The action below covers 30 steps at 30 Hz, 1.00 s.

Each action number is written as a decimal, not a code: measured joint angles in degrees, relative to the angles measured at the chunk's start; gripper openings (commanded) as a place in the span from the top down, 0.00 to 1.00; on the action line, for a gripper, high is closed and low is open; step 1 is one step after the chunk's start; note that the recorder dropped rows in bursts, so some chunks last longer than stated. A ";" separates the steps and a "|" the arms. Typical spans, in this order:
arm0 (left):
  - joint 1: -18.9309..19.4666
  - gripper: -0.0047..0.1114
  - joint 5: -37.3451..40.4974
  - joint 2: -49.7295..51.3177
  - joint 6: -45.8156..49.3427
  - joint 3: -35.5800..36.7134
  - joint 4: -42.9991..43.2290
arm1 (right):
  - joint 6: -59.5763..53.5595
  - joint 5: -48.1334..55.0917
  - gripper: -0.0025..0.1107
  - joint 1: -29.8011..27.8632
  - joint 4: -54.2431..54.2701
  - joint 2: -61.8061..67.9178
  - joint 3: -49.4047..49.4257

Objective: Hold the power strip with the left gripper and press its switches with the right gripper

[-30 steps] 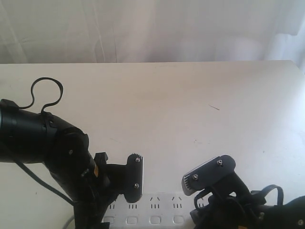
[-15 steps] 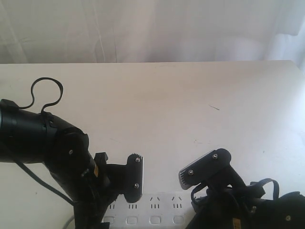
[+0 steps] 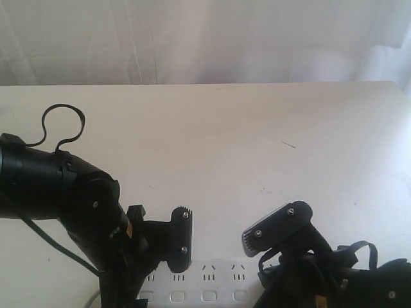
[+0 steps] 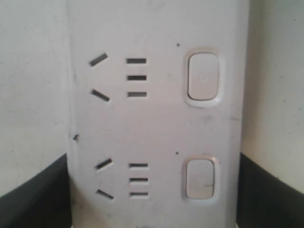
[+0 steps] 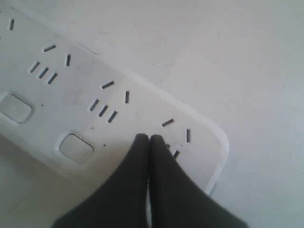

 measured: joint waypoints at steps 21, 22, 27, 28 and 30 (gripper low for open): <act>-0.18 0.96 0.69 0.00 0.96 0.00 -0.04 | 0.10 -7.60 0.98 0.00 1.21 -10.12 3.79; -0.18 0.96 0.69 0.00 0.96 0.00 -0.04 | 0.10 -7.60 0.98 0.00 1.21 -10.12 3.79; -0.18 0.96 0.69 0.00 0.96 0.00 -0.13 | 0.10 -6.86 0.98 0.00 1.21 -10.12 3.79; -0.18 0.96 0.69 0.00 0.96 0.00 -0.17 | 0.10 -6.60 0.98 0.00 1.21 -10.12 3.79; -0.18 0.96 0.81 0.00 0.96 0.00 -0.28 | 0.10 -6.07 0.98 0.00 1.21 -10.12 3.96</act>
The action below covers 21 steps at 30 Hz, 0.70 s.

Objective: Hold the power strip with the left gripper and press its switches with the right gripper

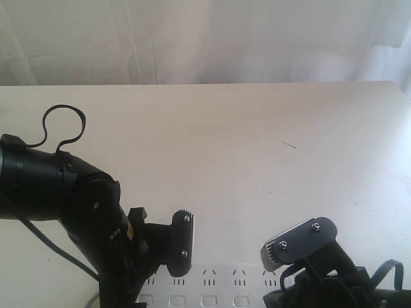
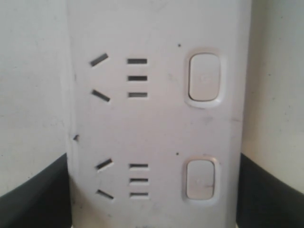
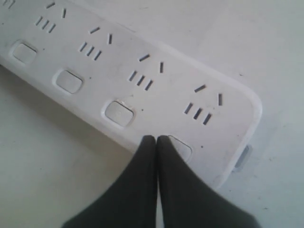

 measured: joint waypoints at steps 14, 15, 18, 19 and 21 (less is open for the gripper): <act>0.00 0.96 0.00 0.00 0.00 0.00 0.00 | 0.79 4.22 0.98 0.00 1.23 0.00 1.15; 0.00 0.96 0.00 0.00 0.00 0.00 0.00 | 0.79 4.22 0.98 0.00 1.23 0.00 1.04; 0.00 0.96 0.00 0.00 0.00 0.00 0.00 | 0.79 4.22 0.98 0.00 1.23 0.00 1.04; 0.00 0.96 0.00 0.00 0.00 0.00 -0.03 | 0.79 4.22 0.98 0.00 1.34 0.00 1.04; 0.00 0.96 0.00 0.00 0.00 0.00 -0.03 | 0.79 4.22 0.98 0.00 1.34 0.00 1.04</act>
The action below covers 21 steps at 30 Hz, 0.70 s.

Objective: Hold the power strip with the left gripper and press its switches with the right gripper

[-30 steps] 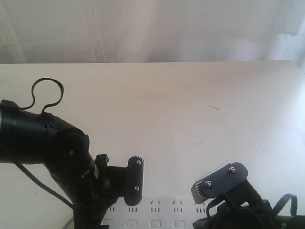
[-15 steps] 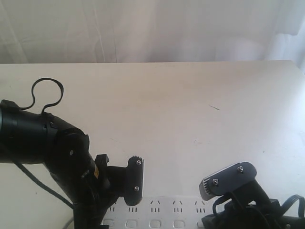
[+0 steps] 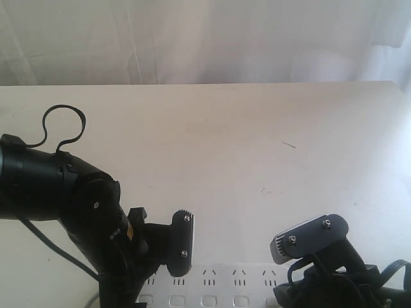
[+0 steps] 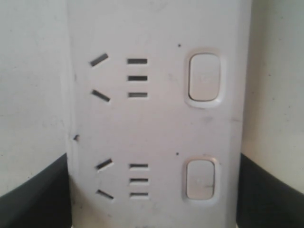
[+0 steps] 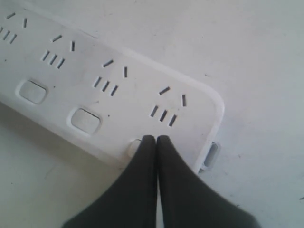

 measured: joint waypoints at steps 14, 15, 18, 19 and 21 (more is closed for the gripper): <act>0.00 0.96 0.00 0.00 0.00 0.00 -0.09 | 0.00 0.00 0.98 0.00 3.46 0.00 -0.35; 0.00 0.96 0.00 0.00 0.00 0.00 -0.09 | 0.00 0.00 0.98 0.00 3.62 0.00 -0.48; 0.00 0.96 -0.11 0.00 0.00 0.00 -0.09 | 0.00 0.00 0.98 0.00 2.44 0.00 -0.48; 0.00 0.96 -0.11 0.00 -0.08 0.00 -0.09 | 0.00 -0.11 0.98 0.00 2.09 0.00 -0.48; 0.00 0.96 -0.11 0.00 -0.08 0.00 -0.21 | 0.00 -0.22 0.98 0.00 1.32 0.00 -0.59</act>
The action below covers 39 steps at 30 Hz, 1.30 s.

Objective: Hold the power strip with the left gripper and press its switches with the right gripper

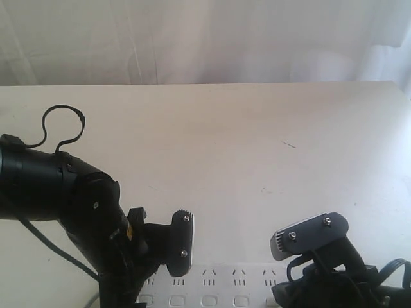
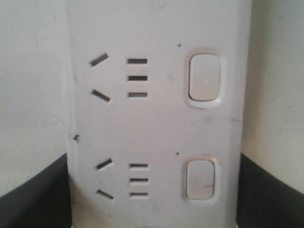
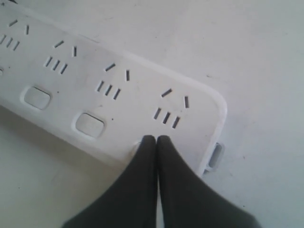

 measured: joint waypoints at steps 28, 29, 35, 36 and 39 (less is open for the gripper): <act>0.11 0.96 0.00 0.00 -0.87 0.10 -0.58 | 0.10 1.28 0.98 0.22 -4.02 8.11 -2.24; 0.11 0.96 0.00 0.00 -0.87 0.10 -0.58 | 0.10 1.18 0.98 0.22 -4.06 8.11 -2.24; 0.11 0.96 0.00 0.00 -0.87 0.10 -0.58 | 0.10 0.37 0.98 0.22 -4.16 8.33 -2.30; 0.11 0.96 0.00 0.00 -0.87 0.10 -0.58 | 0.10 0.37 0.98 0.22 -4.16 8.33 -2.30; 0.11 0.96 0.00 0.00 -0.87 0.10 -0.58 | 0.10 0.37 0.98 0.22 -4.20 8.33 -2.30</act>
